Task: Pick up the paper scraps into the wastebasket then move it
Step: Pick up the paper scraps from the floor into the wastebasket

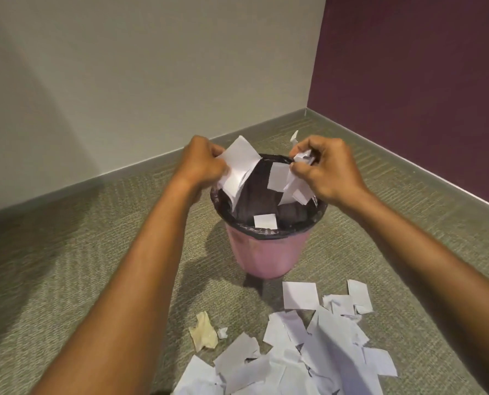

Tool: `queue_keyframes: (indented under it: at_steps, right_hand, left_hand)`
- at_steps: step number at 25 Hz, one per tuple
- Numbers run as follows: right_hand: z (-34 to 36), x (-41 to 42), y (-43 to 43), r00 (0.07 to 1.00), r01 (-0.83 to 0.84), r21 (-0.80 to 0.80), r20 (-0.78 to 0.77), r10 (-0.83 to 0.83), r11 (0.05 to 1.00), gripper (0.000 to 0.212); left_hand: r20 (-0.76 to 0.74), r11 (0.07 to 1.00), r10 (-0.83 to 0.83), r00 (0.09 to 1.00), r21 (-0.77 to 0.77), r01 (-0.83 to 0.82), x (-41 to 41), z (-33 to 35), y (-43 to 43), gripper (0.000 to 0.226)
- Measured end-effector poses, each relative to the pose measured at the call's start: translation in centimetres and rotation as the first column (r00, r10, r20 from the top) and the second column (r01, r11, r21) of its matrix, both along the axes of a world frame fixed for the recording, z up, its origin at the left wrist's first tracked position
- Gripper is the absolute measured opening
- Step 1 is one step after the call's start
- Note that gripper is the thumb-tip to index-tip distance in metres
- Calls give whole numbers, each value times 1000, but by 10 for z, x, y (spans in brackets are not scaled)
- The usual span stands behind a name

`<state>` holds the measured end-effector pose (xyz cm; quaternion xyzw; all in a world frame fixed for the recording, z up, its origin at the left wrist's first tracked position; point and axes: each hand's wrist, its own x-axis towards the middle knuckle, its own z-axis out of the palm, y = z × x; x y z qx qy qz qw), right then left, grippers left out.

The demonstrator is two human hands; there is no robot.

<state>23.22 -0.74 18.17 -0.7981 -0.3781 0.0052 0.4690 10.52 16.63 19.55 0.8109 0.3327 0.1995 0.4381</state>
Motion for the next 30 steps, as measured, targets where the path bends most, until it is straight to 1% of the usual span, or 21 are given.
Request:
queue_keyframes:
  at_steps: [2,5,8,10,13,15,17,20,21,22,24,26,28,29,30]
  right_hand:
    - [-12,9,13,1000,3,-47,25,-1,999,15]
    - [-31,17,26,998,-26,-110,49,31,994,14]
    - [-44,21,33,994,-48,-173,91,65,984,14]
    - [-49,23,35,993,-62,-191,84,80,980,14]
    - [-54,25,34,988,-124,-214,66,141,969,19]
    - [-57,24,32,985,-154,-200,42,166,968,23]
    - [-59,23,30,986,-162,-175,17,167,971,26]
    - [-62,24,25,978,-207,-152,-43,203,966,33]
    - [-64,25,24,980,-199,-145,-54,193,969,34]
    - [-66,26,22,985,-172,-136,-53,166,976,33]
    - [-71,30,17,997,-81,-98,-24,79,992,29]
    - [-81,35,6,999,26,-13,-42,-27,1000,28]
    - [-98,42,-13,981,151,63,-135,-141,987,26]
    - [-111,46,-26,961,211,66,-194,-195,975,24]
    - [-129,50,-39,935,261,38,-258,-243,965,23]
  left_hand:
    - [-52,997,10,999,71,-7,26,-10,5,31]
    - [-123,991,-9,992,130,25,50,-27,12,23]
    - [-192,984,-102,976,121,127,59,-38,17,15]
    - [-201,977,-168,965,94,190,61,-42,17,21]
    - [-178,982,-158,971,78,174,59,-49,14,40]
    - [-179,980,-145,973,107,166,55,-54,13,43]
    - [-147,981,-128,981,128,147,49,-58,9,35]
    - [-8,994,-54,999,92,54,35,-63,-5,13]
    - [27,996,-41,999,85,38,29,-65,-11,11]
    - [42,996,-48,998,72,45,24,-67,-17,18]
    - [17,989,-146,989,-3,146,11,-72,-30,32]
    - [-55,936,-329,943,-148,319,0,-83,-45,37]
    - [-143,840,-516,845,-279,465,-7,-109,-60,35]
    - [-200,802,-579,790,-312,509,-10,-127,-67,34]
    - [-271,779,-621,735,-320,540,-13,-147,-74,32]
